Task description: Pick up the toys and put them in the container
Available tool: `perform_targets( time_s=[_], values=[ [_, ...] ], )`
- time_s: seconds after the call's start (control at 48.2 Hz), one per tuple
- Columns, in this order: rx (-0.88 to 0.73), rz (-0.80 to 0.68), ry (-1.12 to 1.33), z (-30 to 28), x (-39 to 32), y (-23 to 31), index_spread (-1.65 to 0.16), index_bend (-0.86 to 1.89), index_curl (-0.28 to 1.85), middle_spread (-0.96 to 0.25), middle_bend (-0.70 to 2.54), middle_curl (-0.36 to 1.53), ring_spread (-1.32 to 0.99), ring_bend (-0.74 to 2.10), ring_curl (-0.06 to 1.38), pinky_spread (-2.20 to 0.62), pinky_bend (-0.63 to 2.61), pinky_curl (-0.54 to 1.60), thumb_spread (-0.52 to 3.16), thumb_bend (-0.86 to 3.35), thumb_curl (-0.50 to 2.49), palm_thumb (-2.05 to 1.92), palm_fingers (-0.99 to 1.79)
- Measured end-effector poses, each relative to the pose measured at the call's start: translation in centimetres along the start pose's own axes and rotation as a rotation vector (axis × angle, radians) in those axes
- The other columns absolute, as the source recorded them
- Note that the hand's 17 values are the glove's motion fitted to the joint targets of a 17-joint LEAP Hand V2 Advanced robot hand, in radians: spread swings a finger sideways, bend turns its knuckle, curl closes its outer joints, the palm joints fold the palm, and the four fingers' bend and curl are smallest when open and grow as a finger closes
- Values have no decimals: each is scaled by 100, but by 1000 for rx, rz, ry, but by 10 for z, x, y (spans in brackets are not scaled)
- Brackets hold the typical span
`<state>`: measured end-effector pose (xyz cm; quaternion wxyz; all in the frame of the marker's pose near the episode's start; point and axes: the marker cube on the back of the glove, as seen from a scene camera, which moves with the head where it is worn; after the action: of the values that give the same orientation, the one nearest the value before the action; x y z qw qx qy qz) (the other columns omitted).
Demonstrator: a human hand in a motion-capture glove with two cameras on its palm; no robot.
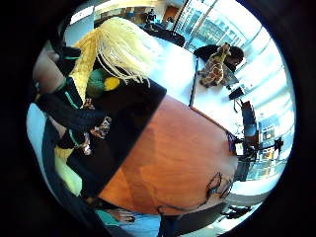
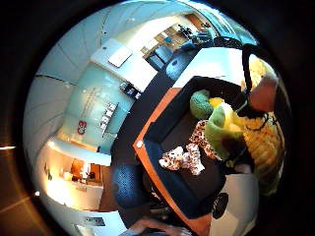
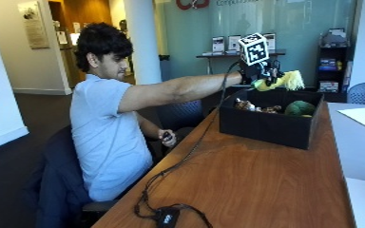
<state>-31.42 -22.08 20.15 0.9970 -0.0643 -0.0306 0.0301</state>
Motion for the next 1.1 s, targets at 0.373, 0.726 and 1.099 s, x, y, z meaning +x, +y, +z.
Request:
perform_targets(
  time_s=[0.373,0.726,1.099],
  values=[
    [-398,-110,-152,26,32,32,-32,24,56,3,9,20,-8,12,39,-10,101,42,130,4,77,27,-18],
    [-375,-84,-172,-4,148,104,-34,30,52,1,12,19,-2,17,33,1,90,35,151,-1,51,8,-11],
    [-300,-35,-245,26,247,153,-34,35,49,1,15,19,-1,20,33,4,81,33,160,2,39,7,-6]
  ],
)
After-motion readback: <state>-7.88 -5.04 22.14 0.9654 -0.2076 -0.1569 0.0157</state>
